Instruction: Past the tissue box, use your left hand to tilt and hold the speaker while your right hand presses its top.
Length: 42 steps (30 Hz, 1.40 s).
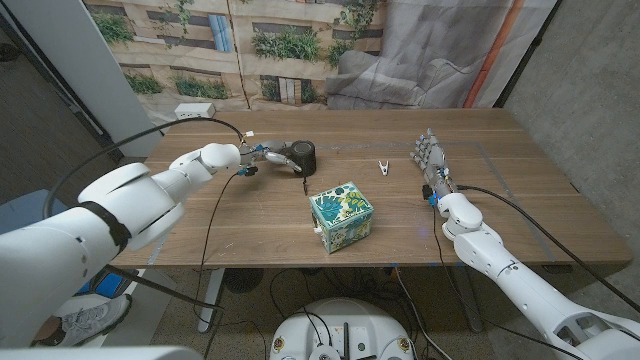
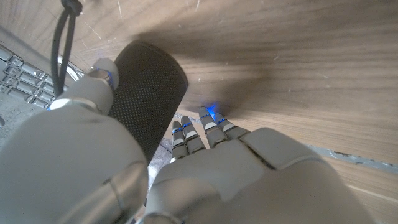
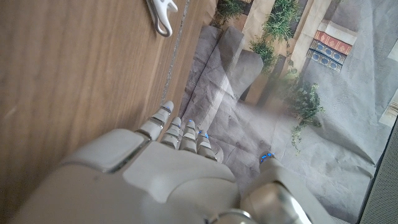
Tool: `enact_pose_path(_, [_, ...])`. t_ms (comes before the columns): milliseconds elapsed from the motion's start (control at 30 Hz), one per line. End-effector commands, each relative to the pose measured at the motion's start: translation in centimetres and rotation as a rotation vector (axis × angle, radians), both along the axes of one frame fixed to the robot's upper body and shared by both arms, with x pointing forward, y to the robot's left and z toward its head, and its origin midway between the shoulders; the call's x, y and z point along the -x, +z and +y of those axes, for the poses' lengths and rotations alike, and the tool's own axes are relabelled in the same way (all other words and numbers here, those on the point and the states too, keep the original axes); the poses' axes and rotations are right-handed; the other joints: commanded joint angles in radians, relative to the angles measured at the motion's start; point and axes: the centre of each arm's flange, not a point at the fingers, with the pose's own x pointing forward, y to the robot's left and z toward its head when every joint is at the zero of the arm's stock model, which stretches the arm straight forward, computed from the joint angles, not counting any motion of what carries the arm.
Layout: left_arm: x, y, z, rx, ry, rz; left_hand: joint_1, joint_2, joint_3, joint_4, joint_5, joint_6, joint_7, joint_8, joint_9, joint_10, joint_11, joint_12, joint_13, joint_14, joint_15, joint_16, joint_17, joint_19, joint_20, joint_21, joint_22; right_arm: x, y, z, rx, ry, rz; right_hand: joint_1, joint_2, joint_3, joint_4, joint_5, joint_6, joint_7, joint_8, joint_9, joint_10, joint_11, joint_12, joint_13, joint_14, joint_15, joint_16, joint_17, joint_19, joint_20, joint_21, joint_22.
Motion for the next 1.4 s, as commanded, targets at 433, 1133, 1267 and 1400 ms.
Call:
enact_pose_path(433, [-0.5,0.4,-3.0,0.049,-0.024,0.024,0.089,0.003,-0.044,0.000,-0.004,0.086,-0.044,0.048,0.009,0.093,-0.019,0.010,0.008,0.060,-0.176,0.000,0.001,0.051,-0.078,-0.001,0.003,0.4,-1.0,-0.9,-0.023,-0.009,0.010,-0.005,0.002,0.002,-0.005,0.002,0.000,-0.009,0.008,0.002,-0.003,0.004,0.010,0.003,0.000,0.011,0.006,-0.004,-0.003,0.012,0.007,0.003])
enact_pose_path(1133, [-1.1,0.2,-3.7,0.110,0.022,0.018,0.258,0.053,-0.179,0.017,0.005,0.380,-0.043,0.151,0.006,0.401,-0.030,0.045,0.010,0.214,-0.179,0.010,0.006,0.172,-0.080,0.005,0.004,0.8,-1.3,-1.2,-0.029,-0.018,0.013,-0.006,0.002,0.002,-0.007,0.000,0.001,-0.011,0.009,0.002,-0.005,0.003,0.011,0.003,-0.001,0.013,0.008,-0.009,-0.004,0.014,0.008,0.003])
enact_pose_path(1267, [-1.0,0.2,-3.6,0.126,0.019,-0.001,0.290,0.084,-0.210,0.020,0.007,0.492,-0.033,0.176,0.004,0.498,-0.031,0.060,0.010,0.295,-0.184,0.017,0.009,0.214,-0.094,0.007,0.005,0.7,-1.4,-1.2,-0.030,-0.016,0.014,-0.006,0.003,0.003,-0.007,0.000,0.002,-0.011,0.009,0.002,-0.004,0.003,0.011,0.003,-0.001,0.012,0.008,-0.010,-0.005,0.014,0.008,0.003])
enact_pose_path(1400, [-0.9,0.1,-3.6,0.149,0.019,-0.018,0.307,0.104,-0.230,0.021,0.007,0.539,-0.018,0.173,-0.002,0.574,-0.031,0.073,0.012,0.348,-0.186,0.024,0.012,0.242,-0.099,0.009,0.005,0.6,-1.4,-1.2,-0.029,-0.013,0.017,-0.007,0.003,0.002,-0.007,0.000,0.002,-0.011,0.009,0.002,-0.005,0.002,0.011,0.003,-0.002,0.013,0.008,-0.011,-0.004,0.015,0.008,0.003])
